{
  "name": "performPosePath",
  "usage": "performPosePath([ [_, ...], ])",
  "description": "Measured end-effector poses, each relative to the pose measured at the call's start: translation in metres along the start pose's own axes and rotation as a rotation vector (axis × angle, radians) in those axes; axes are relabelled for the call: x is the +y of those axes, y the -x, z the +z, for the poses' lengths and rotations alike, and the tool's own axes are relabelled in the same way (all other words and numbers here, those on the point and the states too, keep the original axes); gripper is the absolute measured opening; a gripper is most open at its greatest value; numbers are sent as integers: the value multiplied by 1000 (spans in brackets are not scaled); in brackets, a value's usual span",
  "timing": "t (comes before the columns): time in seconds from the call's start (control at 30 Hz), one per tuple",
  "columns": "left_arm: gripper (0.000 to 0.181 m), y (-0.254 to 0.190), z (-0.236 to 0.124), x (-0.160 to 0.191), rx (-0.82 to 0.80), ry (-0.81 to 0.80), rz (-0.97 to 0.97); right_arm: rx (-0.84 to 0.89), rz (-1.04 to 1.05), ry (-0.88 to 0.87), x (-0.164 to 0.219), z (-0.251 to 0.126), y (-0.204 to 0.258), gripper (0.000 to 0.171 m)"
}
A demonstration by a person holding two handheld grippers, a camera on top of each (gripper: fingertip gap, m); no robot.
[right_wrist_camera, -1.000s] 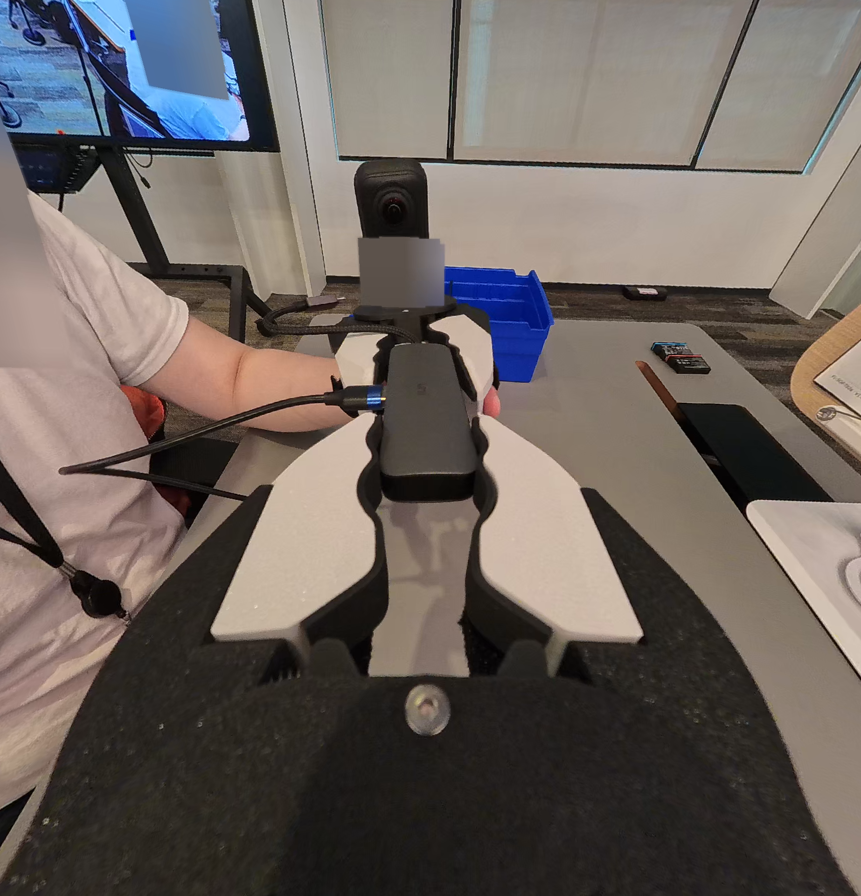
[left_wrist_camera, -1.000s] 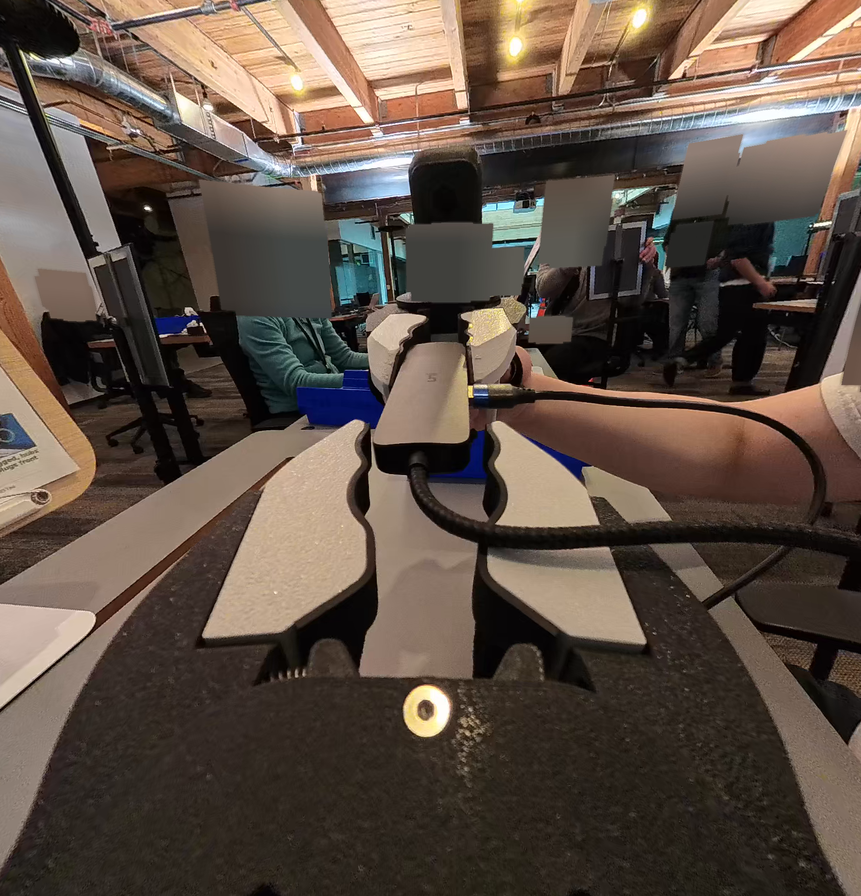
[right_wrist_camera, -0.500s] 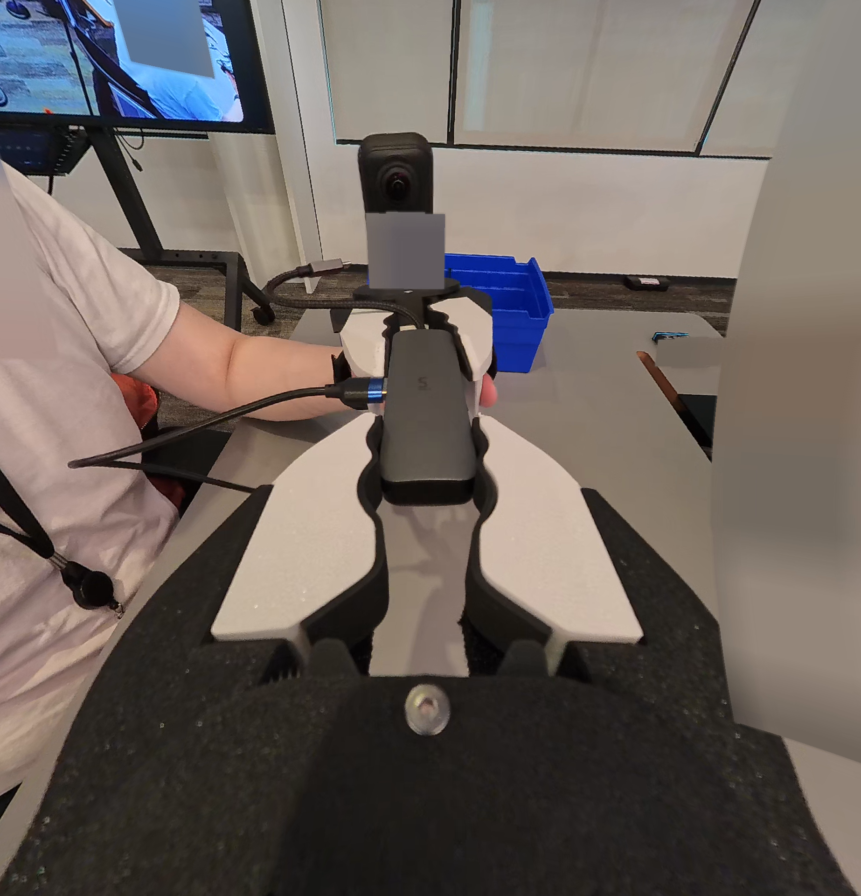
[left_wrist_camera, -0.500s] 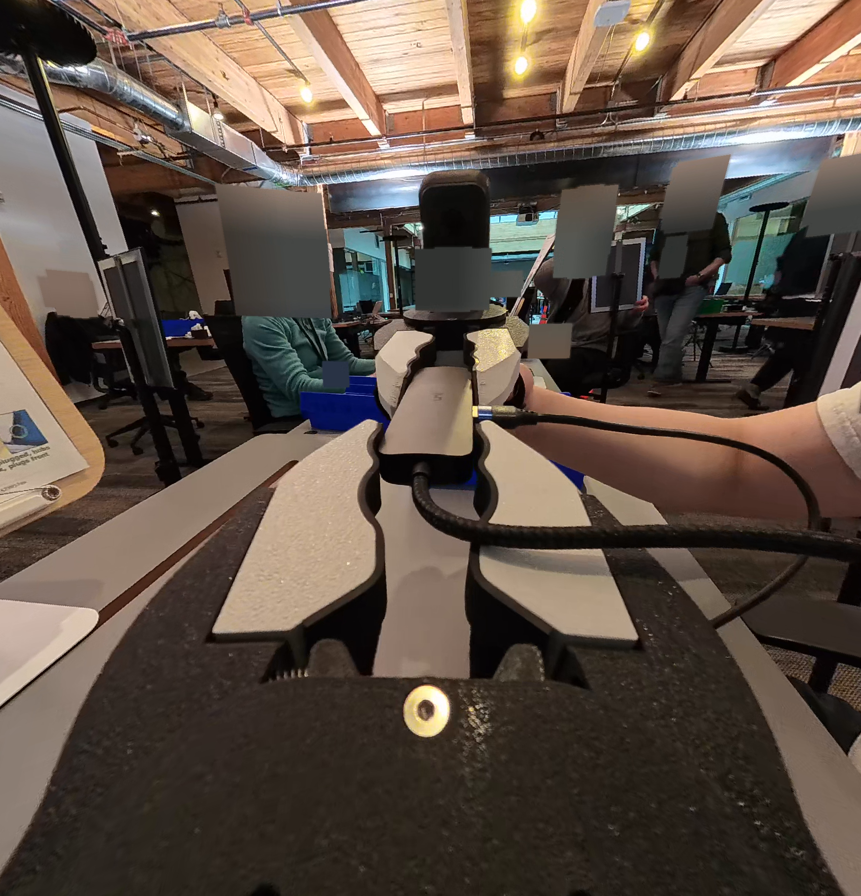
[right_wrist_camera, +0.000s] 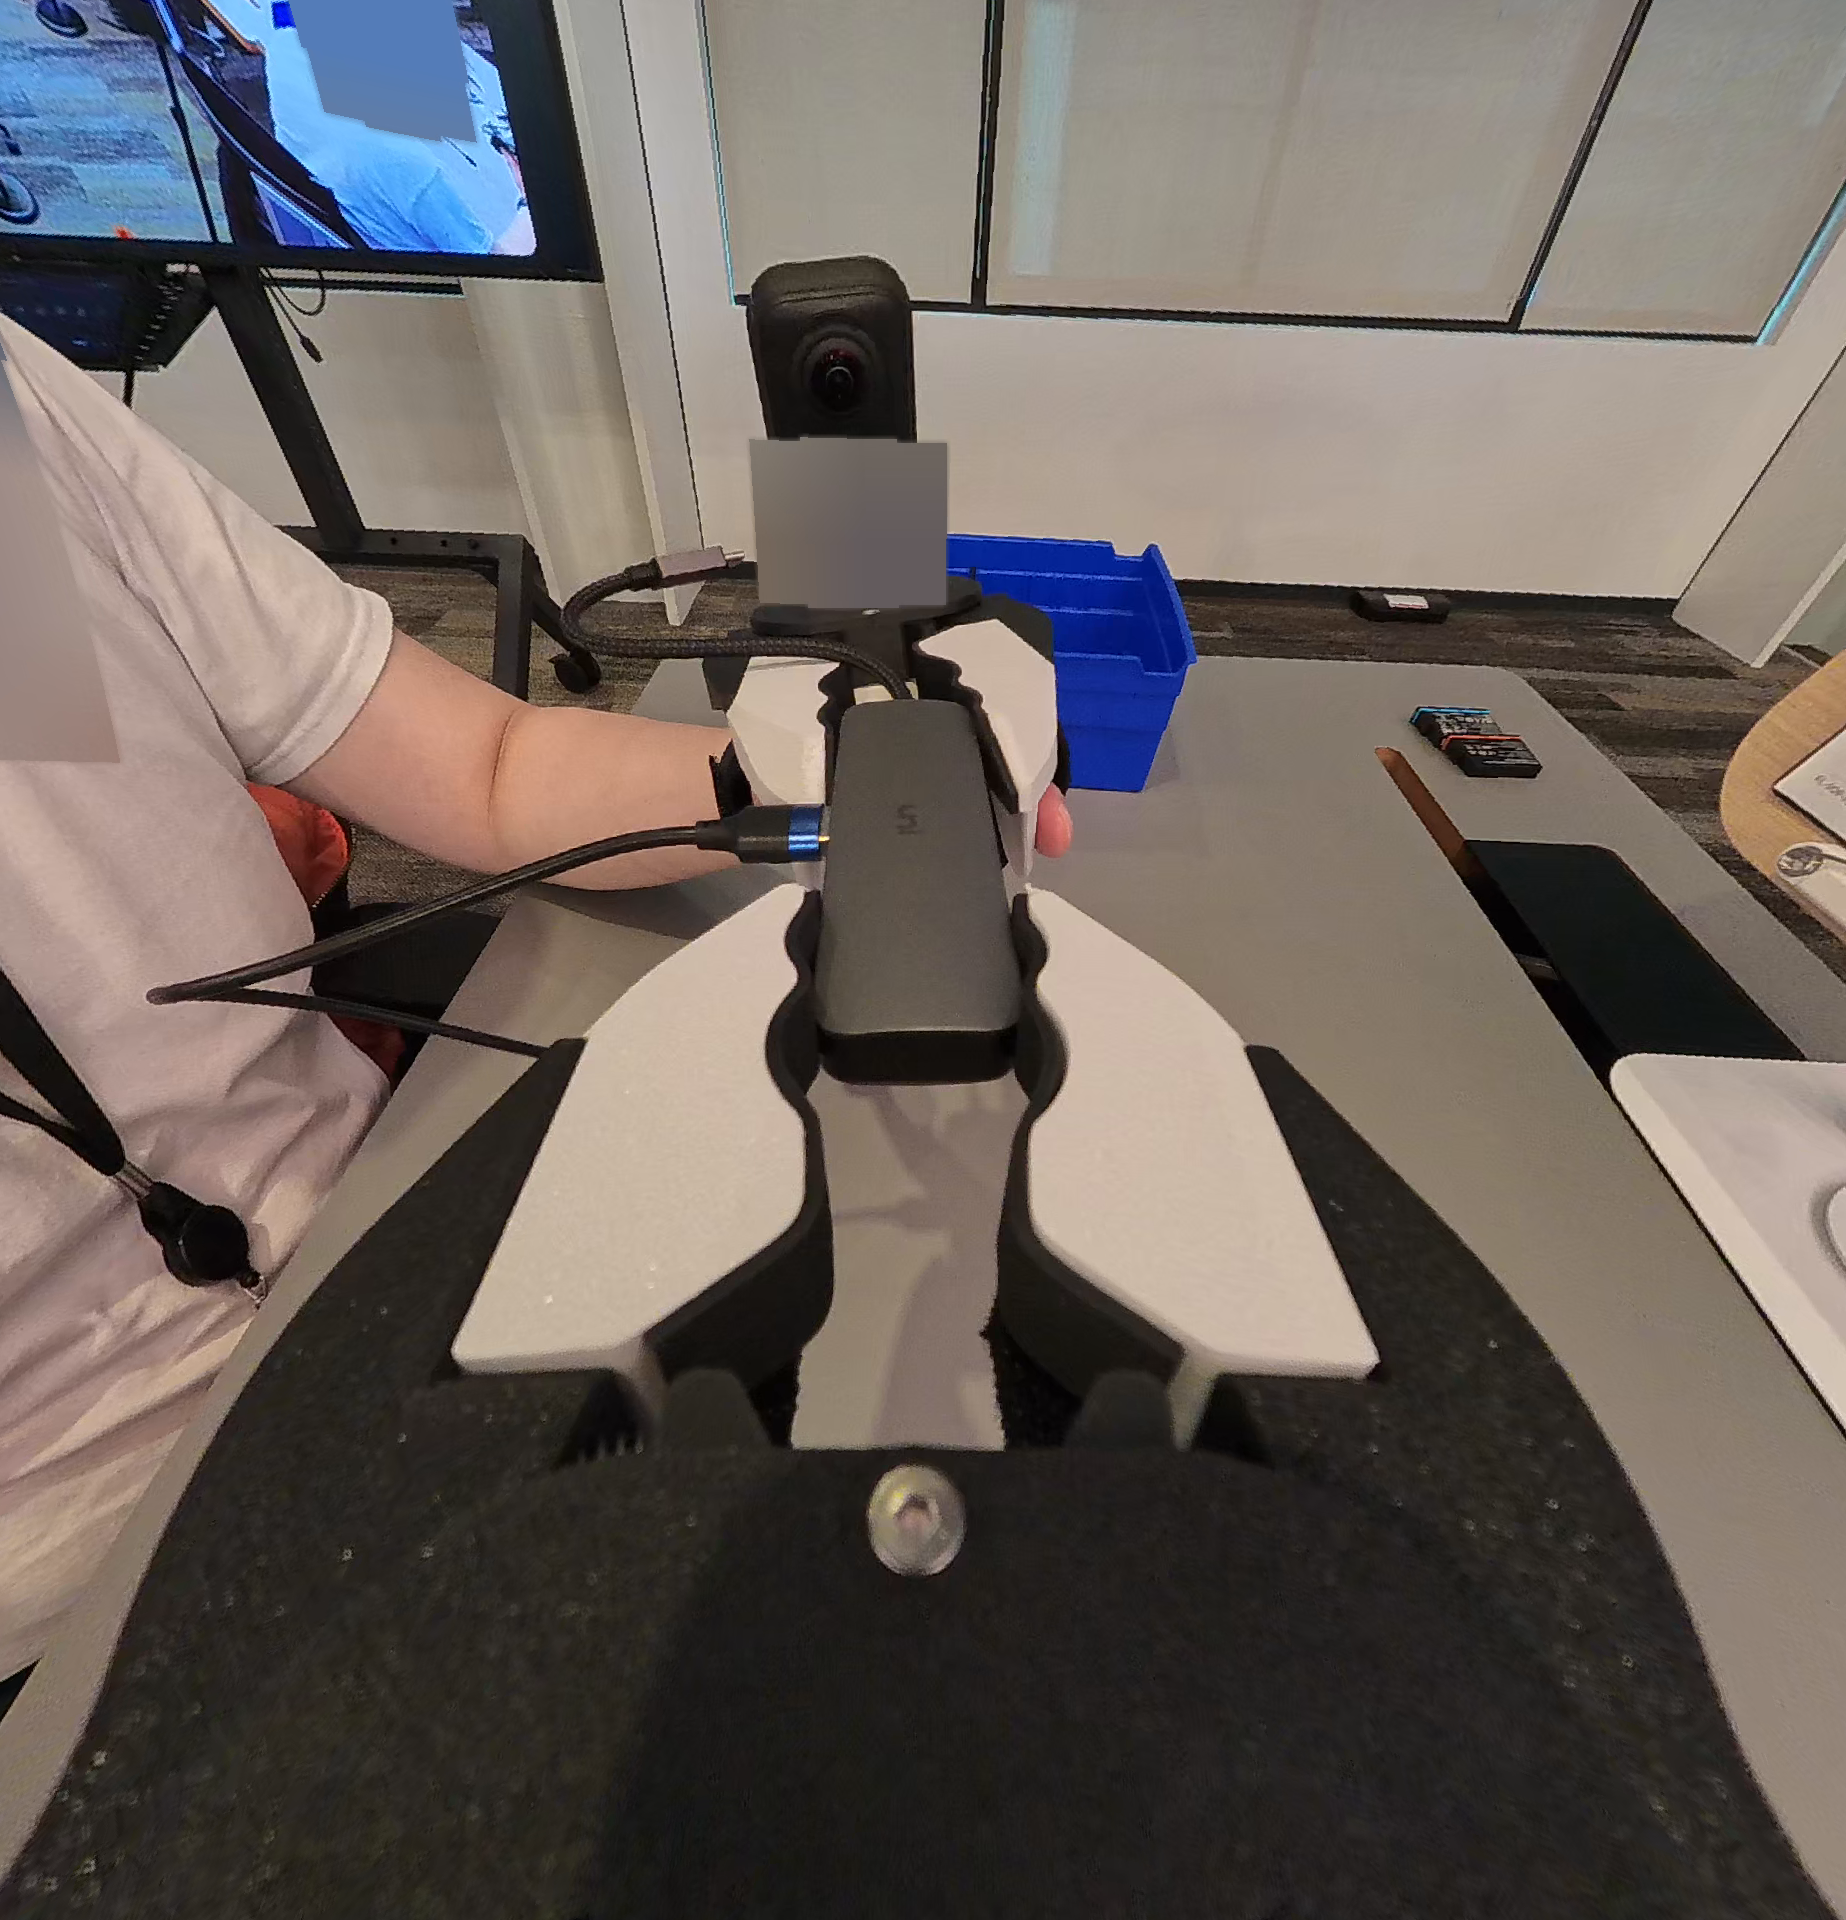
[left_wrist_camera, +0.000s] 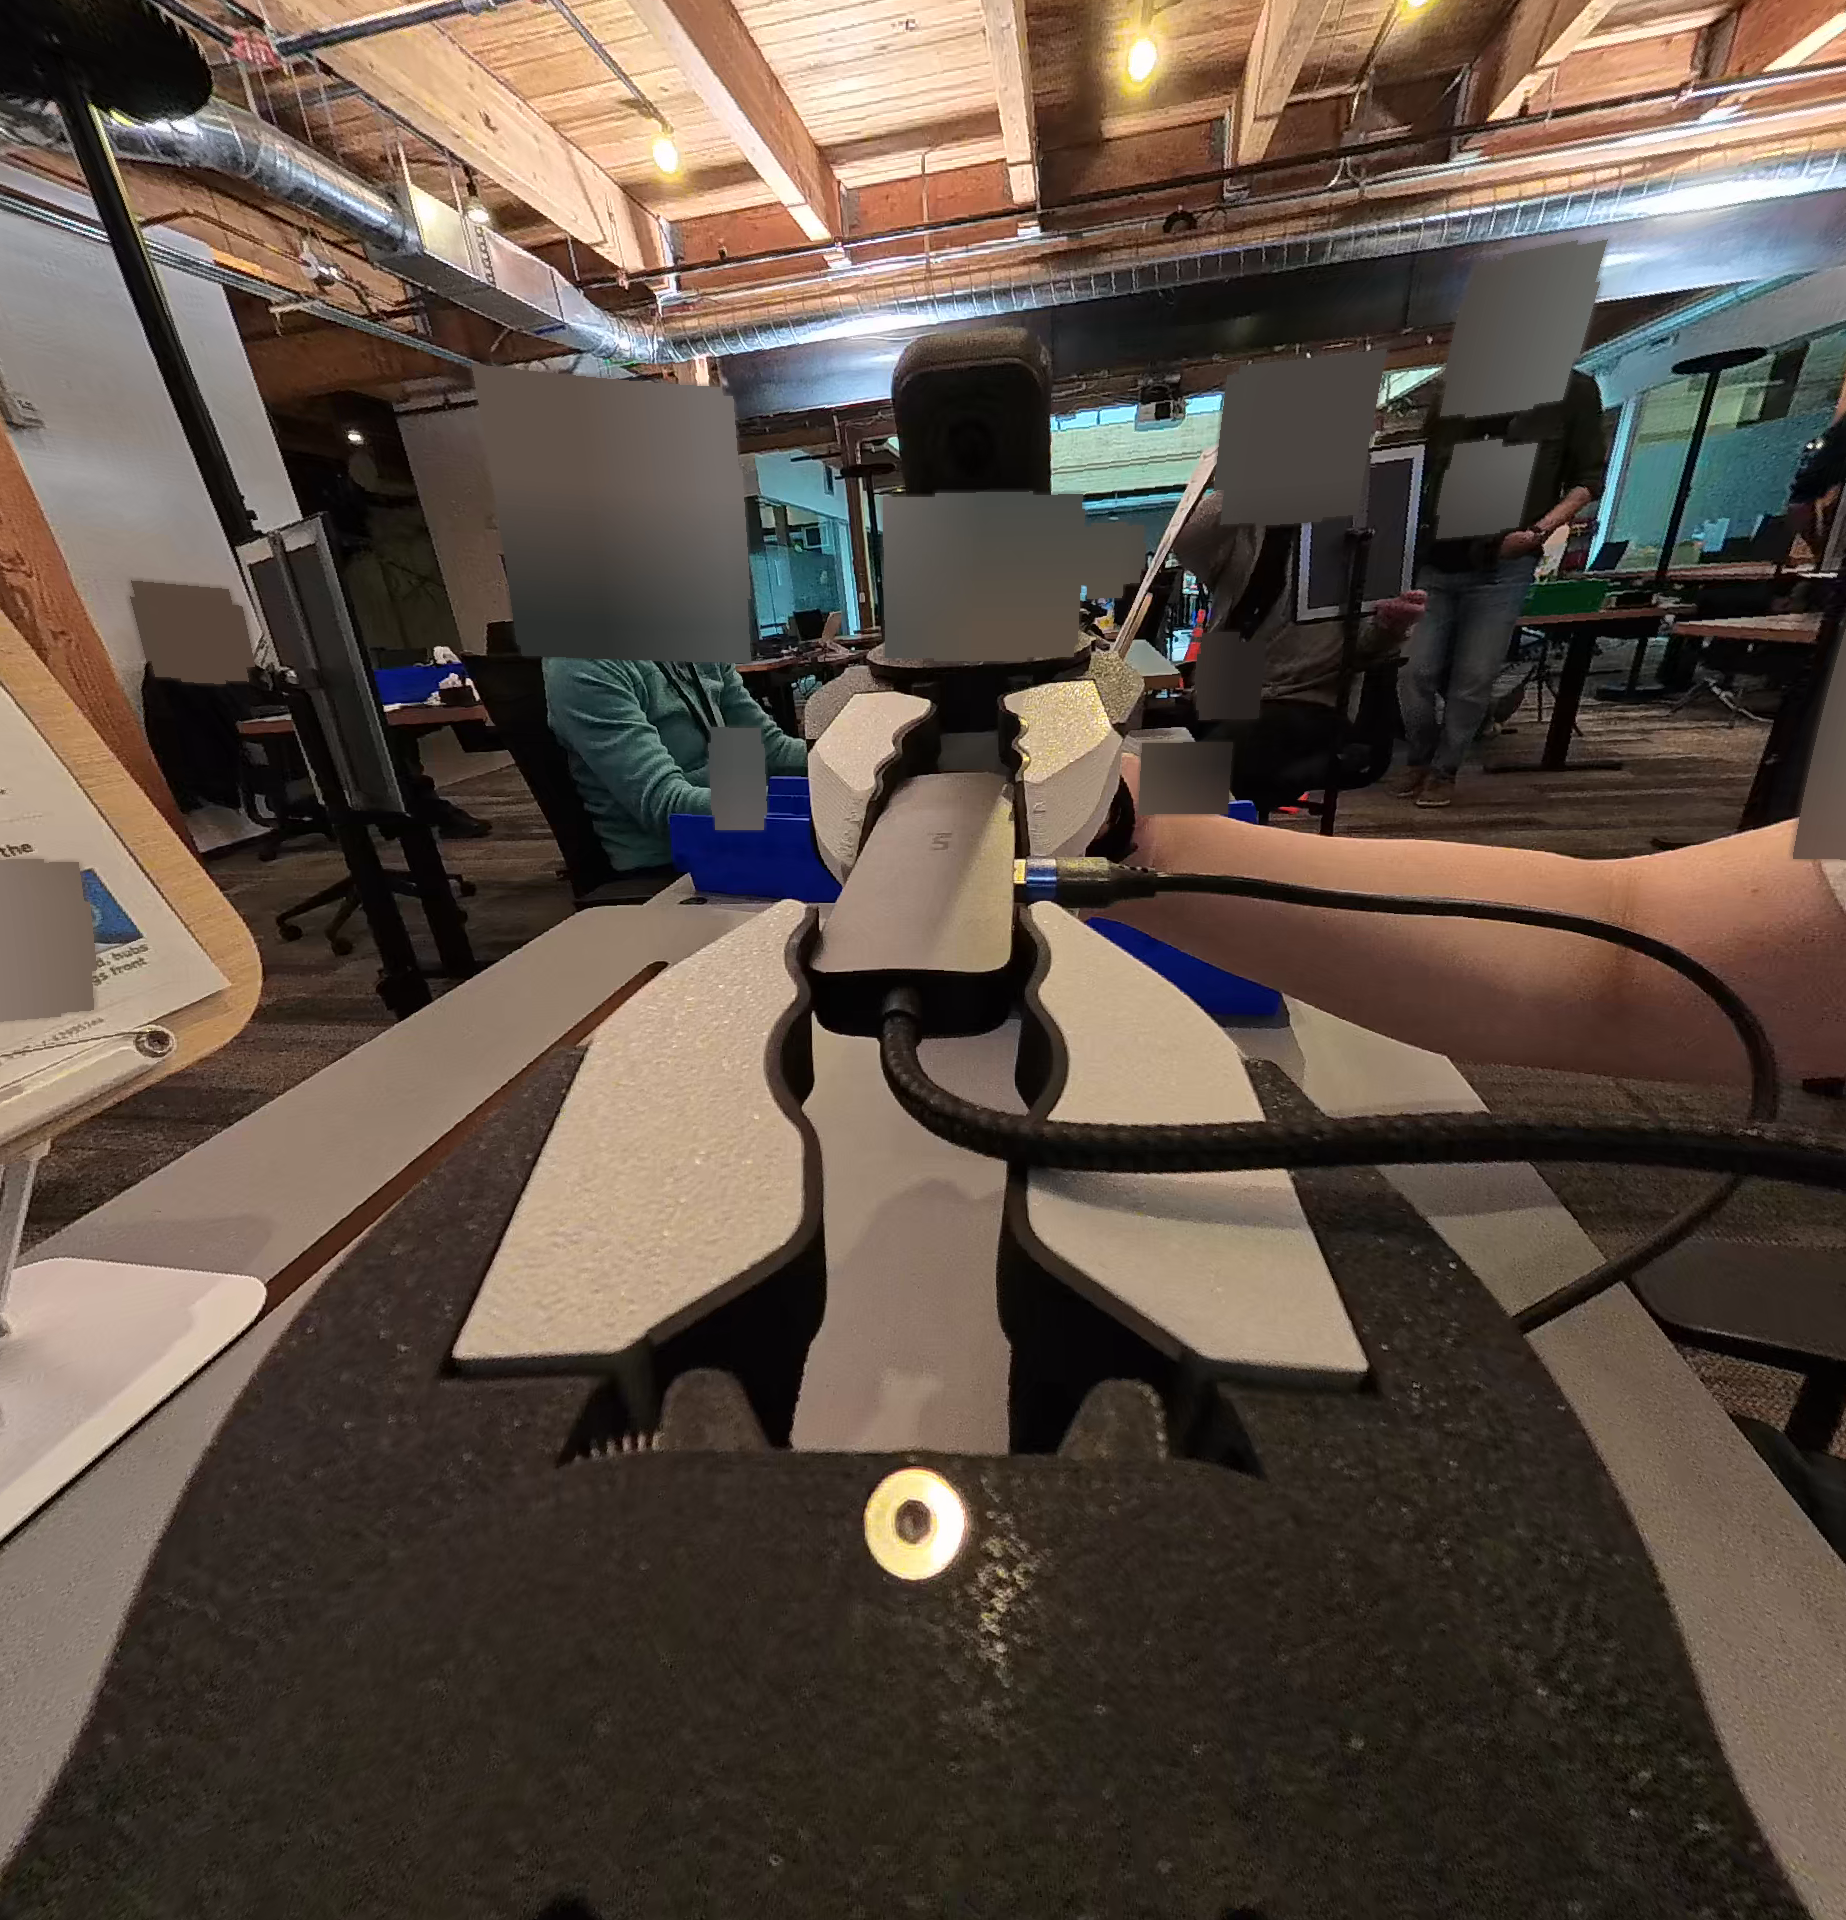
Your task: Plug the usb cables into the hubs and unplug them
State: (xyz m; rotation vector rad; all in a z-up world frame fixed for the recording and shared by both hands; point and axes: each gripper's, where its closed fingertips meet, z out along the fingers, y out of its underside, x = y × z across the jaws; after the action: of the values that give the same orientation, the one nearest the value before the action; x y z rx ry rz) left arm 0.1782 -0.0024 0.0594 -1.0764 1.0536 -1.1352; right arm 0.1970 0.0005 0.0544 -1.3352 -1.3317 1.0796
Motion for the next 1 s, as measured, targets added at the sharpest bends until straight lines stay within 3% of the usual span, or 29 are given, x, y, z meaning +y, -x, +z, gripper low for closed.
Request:
performPosePath([
  [0.9, 34, 11, -2, 1, -46, 12, -50, -6, 61, 1, 7, 0, -12, 34],
  [1.0, 34, 17, -5, 2, -85, 10, -46, 37, 72, -35, 3, -3, -21, 46],
])
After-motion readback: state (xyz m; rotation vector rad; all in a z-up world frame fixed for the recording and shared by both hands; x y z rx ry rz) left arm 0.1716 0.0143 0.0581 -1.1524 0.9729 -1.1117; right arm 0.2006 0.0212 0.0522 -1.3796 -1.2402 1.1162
